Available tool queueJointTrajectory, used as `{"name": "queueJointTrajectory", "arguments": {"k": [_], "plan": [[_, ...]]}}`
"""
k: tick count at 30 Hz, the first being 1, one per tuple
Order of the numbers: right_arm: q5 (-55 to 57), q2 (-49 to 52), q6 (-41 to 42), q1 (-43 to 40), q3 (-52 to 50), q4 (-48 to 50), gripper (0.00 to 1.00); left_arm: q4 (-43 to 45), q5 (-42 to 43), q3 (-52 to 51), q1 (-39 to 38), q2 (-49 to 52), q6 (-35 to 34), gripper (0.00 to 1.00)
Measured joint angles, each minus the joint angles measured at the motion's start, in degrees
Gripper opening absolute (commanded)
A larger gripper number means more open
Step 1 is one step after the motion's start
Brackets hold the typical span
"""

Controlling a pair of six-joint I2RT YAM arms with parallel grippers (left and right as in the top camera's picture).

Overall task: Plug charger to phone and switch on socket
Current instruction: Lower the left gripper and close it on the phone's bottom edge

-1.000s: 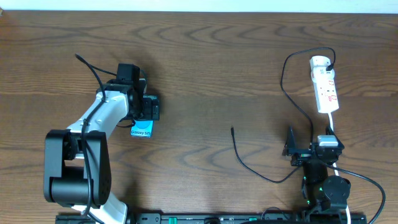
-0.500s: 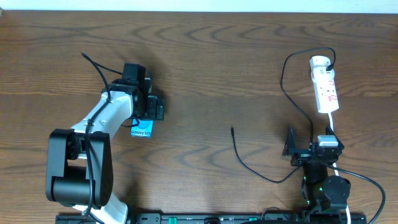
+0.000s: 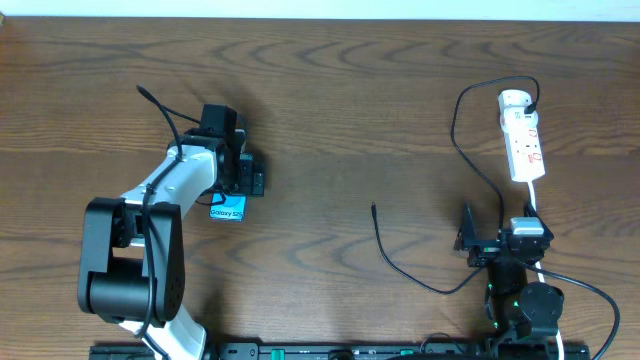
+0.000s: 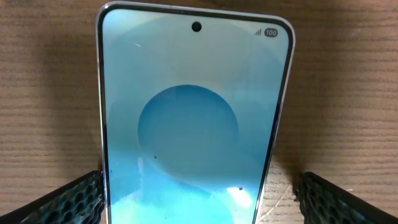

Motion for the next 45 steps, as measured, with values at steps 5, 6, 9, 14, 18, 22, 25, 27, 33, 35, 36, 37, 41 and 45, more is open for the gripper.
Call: {"name": "queueJointTrajectory", "arguments": {"k": [5, 6, 9, 14, 18, 22, 25, 27, 33, 35, 36, 37, 41, 45], "plan": [[0.00, 0.00, 0.00, 0.00, 0.00, 0.00, 0.99, 0.33, -0.04, 0.00, 0.00, 0.11, 0.00, 0.94], [0.00, 0.00, 0.00, 0.00, 0.00, 0.00, 0.99, 0.33, -0.04, 0.00, -0.02, 0.11, 0.00, 0.92], [0.00, 0.00, 0.00, 0.00, 0.00, -0.02, 0.99, 0.50, -0.24, 0.00, -0.02, 0.15, 0.00, 0.86], [0.00, 0.00, 0.00, 0.00, 0.00, 0.00, 0.99, 0.63, -0.44, 0.00, -0.02, 0.20, 0.00, 0.78], [0.00, 0.00, 0.00, 0.00, 0.00, 0.00, 0.99, 0.66, -0.44, 0.00, -0.02, 0.22, 0.00, 0.76], [0.00, 0.00, 0.00, 0.00, 0.00, 0.00, 0.99, 0.66, -0.44, 0.00, -0.02, 0.20, 0.00, 0.73], [0.00, 0.00, 0.00, 0.00, 0.00, 0.00, 0.99, 0.68, -0.44, 0.00, -0.02, 0.22, 0.00, 0.71], [0.00, 0.00, 0.00, 0.00, 0.00, 0.00, 0.99, 0.68, -0.42, 0.00, -0.02, 0.20, 0.00, 0.70], [-0.02, 0.00, 0.00, 0.00, 0.00, 0.00, 0.99, 0.74, -0.42, 0.00, -0.02, 0.20, 0.00, 0.61], [0.00, 0.00, 0.00, 0.00, 0.00, 0.00, 0.99, 0.76, -0.42, 0.00, -0.02, 0.20, 0.00, 0.60], [0.00, 0.00, 0.00, 0.00, 0.00, 0.00, 0.99, 0.76, -0.42, 0.00, -0.02, 0.20, 0.00, 0.59], [0.00, 0.00, 0.00, 0.00, 0.00, 0.00, 0.99, 0.76, -0.42, 0.00, -0.02, 0.20, 0.00, 0.56], [0.00, 0.00, 0.00, 0.00, 0.00, 0.00, 0.99, 0.90, -0.42, 0.00, -0.02, 0.20, 0.00, 0.38], [0.00, 0.00, 0.00, 0.00, 0.00, 0.00, 0.99, 1.01, -0.44, 0.00, -0.02, 0.20, -0.02, 0.13]]}}
